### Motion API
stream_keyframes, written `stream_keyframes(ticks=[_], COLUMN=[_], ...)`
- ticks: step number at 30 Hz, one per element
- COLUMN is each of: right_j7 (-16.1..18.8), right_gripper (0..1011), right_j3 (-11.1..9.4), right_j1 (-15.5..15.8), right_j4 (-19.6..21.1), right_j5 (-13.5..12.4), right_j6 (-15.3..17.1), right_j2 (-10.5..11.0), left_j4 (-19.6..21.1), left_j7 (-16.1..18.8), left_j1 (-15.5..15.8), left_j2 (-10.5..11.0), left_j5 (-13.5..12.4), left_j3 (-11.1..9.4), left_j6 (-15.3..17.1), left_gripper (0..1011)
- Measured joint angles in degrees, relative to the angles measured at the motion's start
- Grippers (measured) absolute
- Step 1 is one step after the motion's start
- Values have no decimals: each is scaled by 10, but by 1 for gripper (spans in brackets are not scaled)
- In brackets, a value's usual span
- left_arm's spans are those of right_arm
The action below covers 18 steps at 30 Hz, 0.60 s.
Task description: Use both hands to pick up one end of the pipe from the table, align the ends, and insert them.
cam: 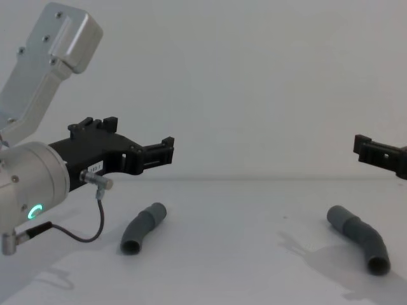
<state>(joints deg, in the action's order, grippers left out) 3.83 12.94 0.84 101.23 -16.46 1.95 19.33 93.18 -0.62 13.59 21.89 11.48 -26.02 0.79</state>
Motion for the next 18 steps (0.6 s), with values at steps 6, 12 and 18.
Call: stream_keyframes(ticks=[6,12,18], right_j7=[0,0,0], right_gripper=[1000,1000,1000], right_j3=[0,0,0], right_j1=[0,0,0], right_j4=[0,0,0], right_j5=[0,0,0], right_j6=[0,0,0], right_j2=[0,0,0], left_j4=[0,0,0], left_j7=[0,0,0], left_j1=[0,0,0], left_j2=[0,0,0], left_j5=[0,0,0], left_j3=[0,0,0], left_j6=[0,0,0], left_gripper=[1001,1001,1001])
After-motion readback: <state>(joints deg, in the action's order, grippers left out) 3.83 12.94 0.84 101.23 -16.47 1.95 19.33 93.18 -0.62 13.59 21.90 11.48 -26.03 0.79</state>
